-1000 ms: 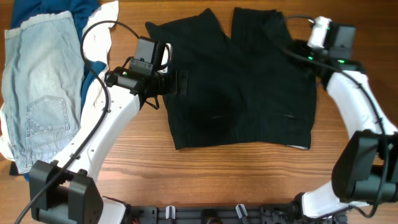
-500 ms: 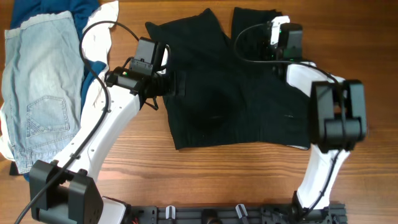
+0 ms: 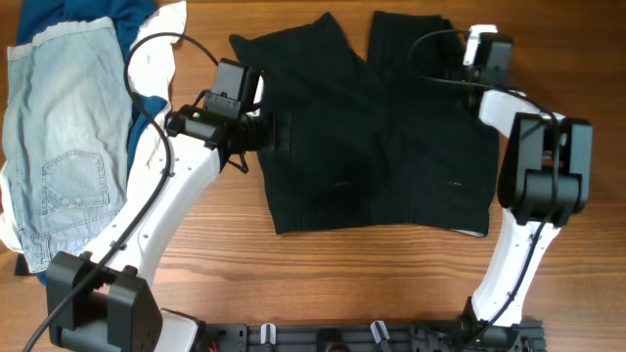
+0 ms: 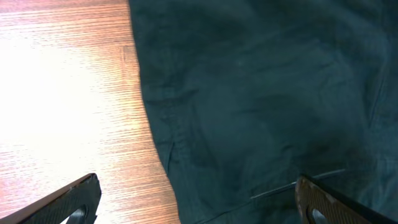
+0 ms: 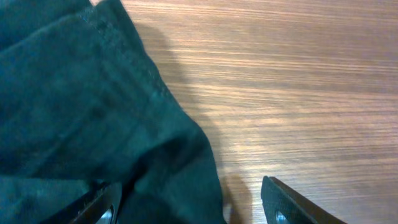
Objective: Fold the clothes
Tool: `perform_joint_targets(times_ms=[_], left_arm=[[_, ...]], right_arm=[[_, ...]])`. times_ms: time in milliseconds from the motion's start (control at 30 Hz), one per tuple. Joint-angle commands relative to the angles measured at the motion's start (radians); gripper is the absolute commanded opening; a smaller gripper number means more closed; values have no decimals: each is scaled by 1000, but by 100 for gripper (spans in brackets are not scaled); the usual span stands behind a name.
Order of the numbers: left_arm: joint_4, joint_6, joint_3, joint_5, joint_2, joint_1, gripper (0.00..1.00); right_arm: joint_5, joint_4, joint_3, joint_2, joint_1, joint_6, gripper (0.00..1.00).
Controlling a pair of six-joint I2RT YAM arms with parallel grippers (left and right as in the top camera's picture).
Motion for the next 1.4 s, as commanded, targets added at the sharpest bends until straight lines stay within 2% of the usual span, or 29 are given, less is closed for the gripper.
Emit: perform_joint_targets(times_ms=[0,300,533,633,700,733,800,867,967,1100,1267,1367], left_arm=[[0,5,-6,-21,12,0,100],[0,6,-6,-26,12,0,100],[0,5,-6,-25,12,0,100],[5,5,-6,-24,12,0,100],[16,5,-6,-23,17,0,100],[28,6,-6,-1,26,0,100],[47,10,-6,72,68,0,100],[80,10,-6,88,121,0,100],[243,65,-6,78,229,23,100],[640,65,-6,74,384,121,100],[1002,60,-5,200,590,213,100],[1167,58,13,207,693,224,100]], right_arm=[[71,-90,50,28,-56,28,69],[21,-438,329,28,-180,156,76],[0,-572,353,28,-238,163,77],[-116,-656,388,22,-232,162,85],[-226,-710,413,11,-221,159,97],[-288,-745,423,4,-214,163,100],[-477,-823,428,-18,-171,201,100],[-502,-853,428,-25,-119,203,100],[-503,-883,428,-26,-44,188,100],[-503,-903,428,-29,-19,210,100],[-502,-915,427,-31,-19,211,99],[-503,-893,427,-31,-19,211,99]])
